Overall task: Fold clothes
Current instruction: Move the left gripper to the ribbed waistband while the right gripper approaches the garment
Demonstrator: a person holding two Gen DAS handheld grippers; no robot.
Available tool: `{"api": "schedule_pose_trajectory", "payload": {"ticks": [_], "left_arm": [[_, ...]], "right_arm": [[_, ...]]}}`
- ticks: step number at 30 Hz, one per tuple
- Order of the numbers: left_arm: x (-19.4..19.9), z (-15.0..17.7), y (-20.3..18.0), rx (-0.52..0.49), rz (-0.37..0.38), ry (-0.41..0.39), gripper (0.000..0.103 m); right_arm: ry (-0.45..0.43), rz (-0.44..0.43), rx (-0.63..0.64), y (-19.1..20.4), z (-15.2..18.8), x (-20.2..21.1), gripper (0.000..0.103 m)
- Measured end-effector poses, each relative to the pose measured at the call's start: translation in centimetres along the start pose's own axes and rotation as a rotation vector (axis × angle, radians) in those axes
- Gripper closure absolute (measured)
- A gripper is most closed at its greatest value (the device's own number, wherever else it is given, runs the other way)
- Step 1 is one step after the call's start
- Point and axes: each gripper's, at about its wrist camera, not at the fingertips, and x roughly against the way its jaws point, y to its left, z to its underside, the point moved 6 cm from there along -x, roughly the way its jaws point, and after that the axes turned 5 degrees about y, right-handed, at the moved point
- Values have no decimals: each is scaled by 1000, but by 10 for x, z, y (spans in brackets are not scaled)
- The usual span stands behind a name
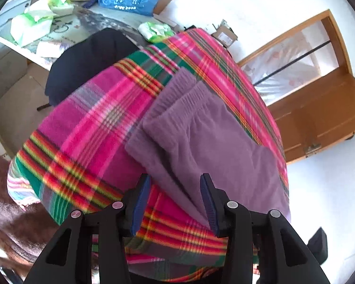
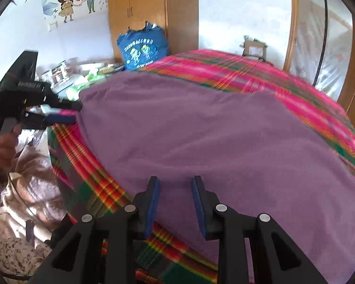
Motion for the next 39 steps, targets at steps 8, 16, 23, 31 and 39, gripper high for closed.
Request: {"api": "schedule_pose_trajectory", "payload": {"ticks": [8, 16, 23, 31, 39], "left_arm": [[-3, -12, 6, 80, 74, 22, 58], [9, -10, 23, 138, 31, -27, 58], [11, -19, 31, 177, 62, -36, 58], [11, -24, 35, 186, 84, -30, 58], [13, -32, 43, 205, 112, -19, 58]], "right_arm": [[39, -46, 20, 9, 12, 9, 66], [10, -121, 42, 24, -2, 15, 66], [-26, -186, 174, 69, -41, -14, 61], [-53, -236, 254, 122, -75, -47, 58], [-37, -223, 308, 152, -89, -73, 55]]}}
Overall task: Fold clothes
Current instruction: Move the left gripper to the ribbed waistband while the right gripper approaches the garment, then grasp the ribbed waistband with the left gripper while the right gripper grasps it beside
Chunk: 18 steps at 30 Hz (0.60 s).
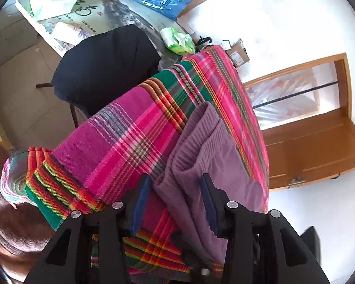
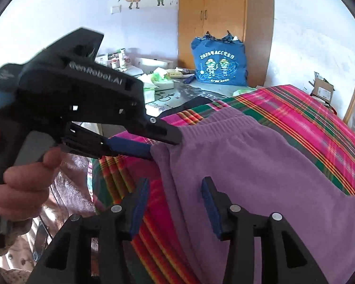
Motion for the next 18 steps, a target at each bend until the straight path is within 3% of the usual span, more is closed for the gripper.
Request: {"api": "schedule_pose_trajectory", "payload": {"ticks": [10, 18], "left_arm": [[2, -6, -3, 6, 37, 38, 58], [-1, -24, -12, -46, 30, 32, 58]], "right_arm": [[4, 131, 58, 12, -9, -17, 51], [-35, 192, 42, 13, -12, -7, 82]]}}
